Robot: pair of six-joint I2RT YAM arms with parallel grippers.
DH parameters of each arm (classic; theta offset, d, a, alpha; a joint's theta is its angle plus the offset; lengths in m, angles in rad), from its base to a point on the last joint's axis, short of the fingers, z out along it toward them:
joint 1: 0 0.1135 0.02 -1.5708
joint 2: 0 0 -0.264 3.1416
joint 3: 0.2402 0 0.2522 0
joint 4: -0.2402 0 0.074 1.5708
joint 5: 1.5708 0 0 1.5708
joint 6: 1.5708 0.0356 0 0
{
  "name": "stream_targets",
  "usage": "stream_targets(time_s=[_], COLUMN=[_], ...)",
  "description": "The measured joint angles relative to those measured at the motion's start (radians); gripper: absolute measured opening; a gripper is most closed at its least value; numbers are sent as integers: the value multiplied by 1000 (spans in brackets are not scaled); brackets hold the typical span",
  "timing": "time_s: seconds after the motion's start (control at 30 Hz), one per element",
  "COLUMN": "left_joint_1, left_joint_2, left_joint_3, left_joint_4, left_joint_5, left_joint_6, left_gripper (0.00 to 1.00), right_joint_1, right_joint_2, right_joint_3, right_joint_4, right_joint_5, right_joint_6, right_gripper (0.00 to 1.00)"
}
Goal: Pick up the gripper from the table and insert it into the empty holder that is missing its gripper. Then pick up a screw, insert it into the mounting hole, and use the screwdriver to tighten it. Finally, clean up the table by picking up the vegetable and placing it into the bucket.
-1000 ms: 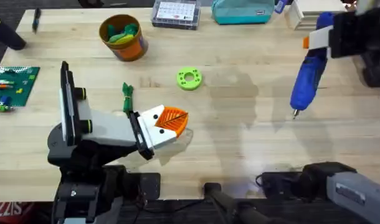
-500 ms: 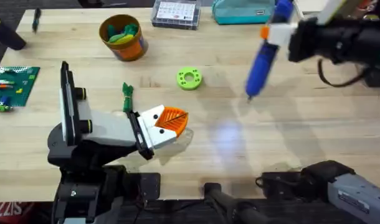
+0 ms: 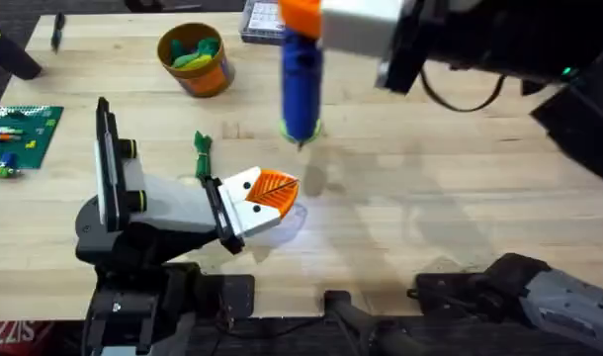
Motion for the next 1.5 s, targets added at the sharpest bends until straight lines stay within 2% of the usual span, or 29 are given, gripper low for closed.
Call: stream_targets(time_s=[0.2, 0.4, 0.87, 1.5], left_joint_1=[0, 0, 0, 0], left_joint_2=[0, 0, 0, 0], left_joint_3=[0, 0, 0, 0], left_joint_4=[0, 0, 0, 0], left_joint_5=[0, 0, 0, 0], left_joint_6=[0, 0, 0, 0], left_gripper=[18, 18, 18, 18], right_joint_1=[140, 199, 255, 267], right_joint_2=[14, 59, 168, 179], right_joint_3=[0, 0, 0, 0], right_joint_4=[114, 167, 295, 260], right_joint_5=[-25, -26, -25, -26], right_joint_6=[0, -15, -97, -128], right_gripper=[8, 8, 8, 8])
